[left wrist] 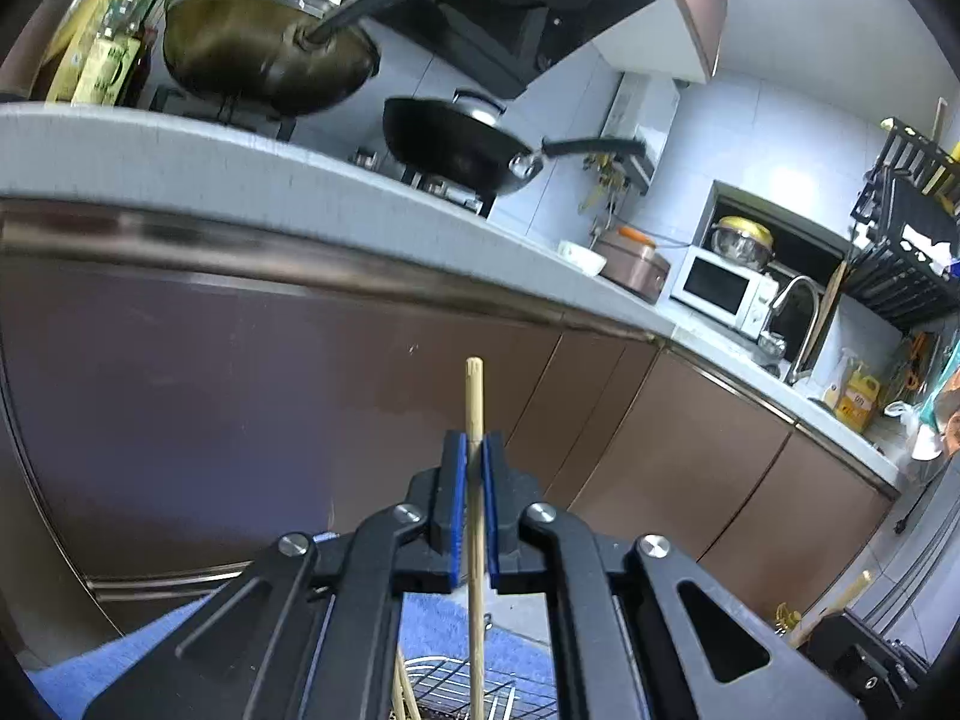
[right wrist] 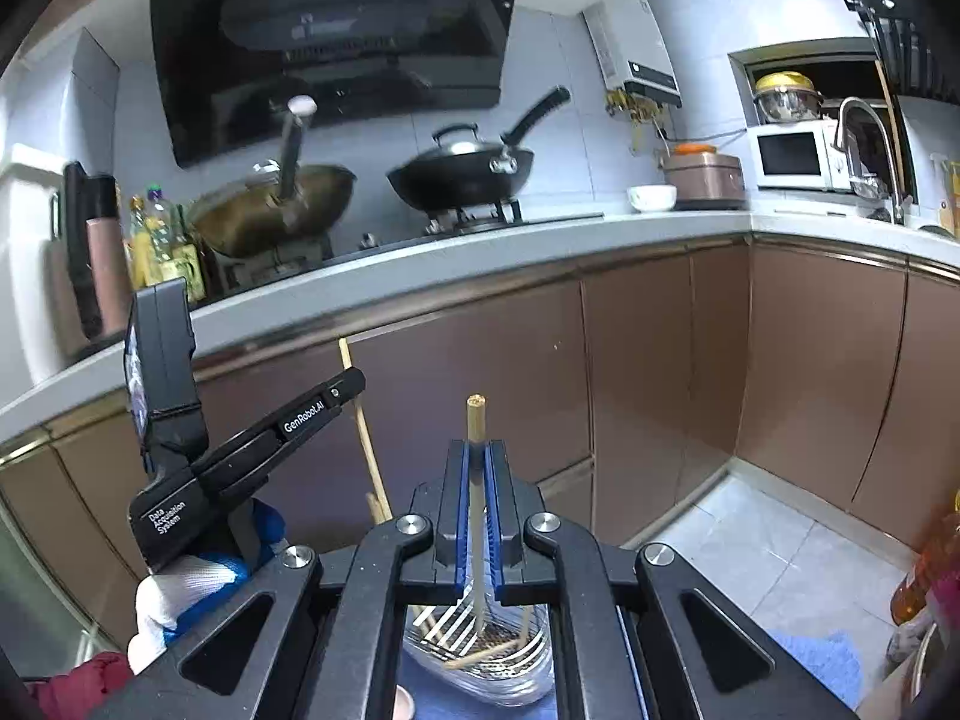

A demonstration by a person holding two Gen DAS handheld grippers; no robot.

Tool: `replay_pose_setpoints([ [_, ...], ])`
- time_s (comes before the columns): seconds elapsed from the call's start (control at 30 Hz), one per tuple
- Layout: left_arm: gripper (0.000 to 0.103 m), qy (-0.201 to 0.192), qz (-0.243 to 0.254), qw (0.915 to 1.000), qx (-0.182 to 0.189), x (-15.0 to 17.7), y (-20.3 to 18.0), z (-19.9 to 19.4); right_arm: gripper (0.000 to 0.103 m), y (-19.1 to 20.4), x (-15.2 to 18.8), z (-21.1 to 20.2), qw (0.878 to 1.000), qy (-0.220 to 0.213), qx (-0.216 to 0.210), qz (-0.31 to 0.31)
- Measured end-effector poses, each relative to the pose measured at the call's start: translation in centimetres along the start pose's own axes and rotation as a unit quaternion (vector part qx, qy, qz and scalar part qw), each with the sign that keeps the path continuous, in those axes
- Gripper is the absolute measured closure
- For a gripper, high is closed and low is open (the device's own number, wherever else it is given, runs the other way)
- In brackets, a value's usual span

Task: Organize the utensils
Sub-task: 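Lift the chopsticks with both grippers and carry them over the caddy, then open both grippers to drop the chopsticks into the caddy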

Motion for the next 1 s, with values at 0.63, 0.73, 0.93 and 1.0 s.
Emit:
replay_pose_setpoints([
  [0.63, 0.098, 0.007, 0.009, 0.9993, -0.035, 5.8, 1.6, 2.8, 0.097, -1.5, 5.4, 3.2, 0.999, 0.047, 0.010, 0.006],
  [0.73, 0.098, 0.010, 0.008, 0.9992, -0.038, 6.4, 2.0, 2.7, 0.097, -1.8, 5.8, 3.2, 0.998, 0.053, 0.011, 0.010],
  [0.93, 0.096, 0.020, 0.010, 0.9989, -0.040, 7.3, 2.4, 2.7, 0.097, -2.2, 6.7, 3.3, 0.998, 0.065, 0.012, 0.016],
  [1.0, 0.096, 0.020, 0.011, 0.9988, -0.042, 7.6, 2.5, 2.6, 0.097, -2.2, 6.9, 3.2, 0.997, 0.068, 0.014, 0.016],
])
Point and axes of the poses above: each gripper's, at about its wrist camera, not at the fingertips, and z roughly the way its jaws point, y to its left, x to its underside, the point moved 9 cm from there along z, roughly the way its jaws point, and after that the axes turned 5 degrees about x, right-handed, at the moved point
